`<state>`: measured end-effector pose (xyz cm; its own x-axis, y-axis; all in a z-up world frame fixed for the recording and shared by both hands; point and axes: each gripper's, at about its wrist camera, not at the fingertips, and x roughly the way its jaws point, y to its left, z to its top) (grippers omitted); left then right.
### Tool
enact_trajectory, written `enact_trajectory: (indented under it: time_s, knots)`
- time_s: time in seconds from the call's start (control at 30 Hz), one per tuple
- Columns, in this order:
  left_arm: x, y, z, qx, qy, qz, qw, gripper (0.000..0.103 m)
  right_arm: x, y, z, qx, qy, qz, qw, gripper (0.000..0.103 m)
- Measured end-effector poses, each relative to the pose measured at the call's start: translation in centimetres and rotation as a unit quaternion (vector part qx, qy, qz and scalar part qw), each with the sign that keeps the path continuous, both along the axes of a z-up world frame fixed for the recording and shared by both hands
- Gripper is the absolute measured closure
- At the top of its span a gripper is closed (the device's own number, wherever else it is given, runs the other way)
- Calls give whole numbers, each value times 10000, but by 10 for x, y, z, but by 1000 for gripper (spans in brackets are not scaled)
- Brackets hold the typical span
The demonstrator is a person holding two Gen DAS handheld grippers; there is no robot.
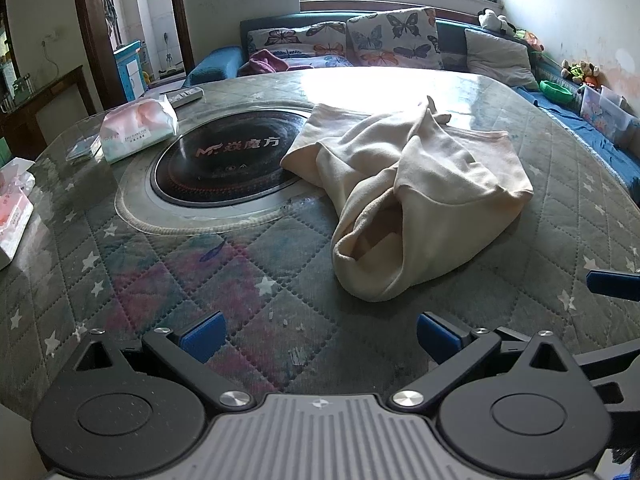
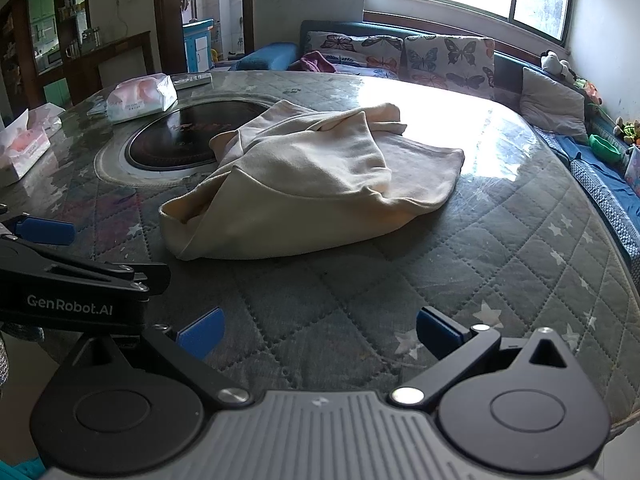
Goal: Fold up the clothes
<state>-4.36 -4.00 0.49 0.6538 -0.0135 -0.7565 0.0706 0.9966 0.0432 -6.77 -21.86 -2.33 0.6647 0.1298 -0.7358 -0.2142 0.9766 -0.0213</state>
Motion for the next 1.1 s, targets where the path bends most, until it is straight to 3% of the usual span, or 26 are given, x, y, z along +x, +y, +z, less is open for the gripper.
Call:
enact_trajectory:
  time_s: [1.1]
  knots:
    - [27,-1,8,48,37,-83,9999,0,26,0,4,62,44,38,10000,0]
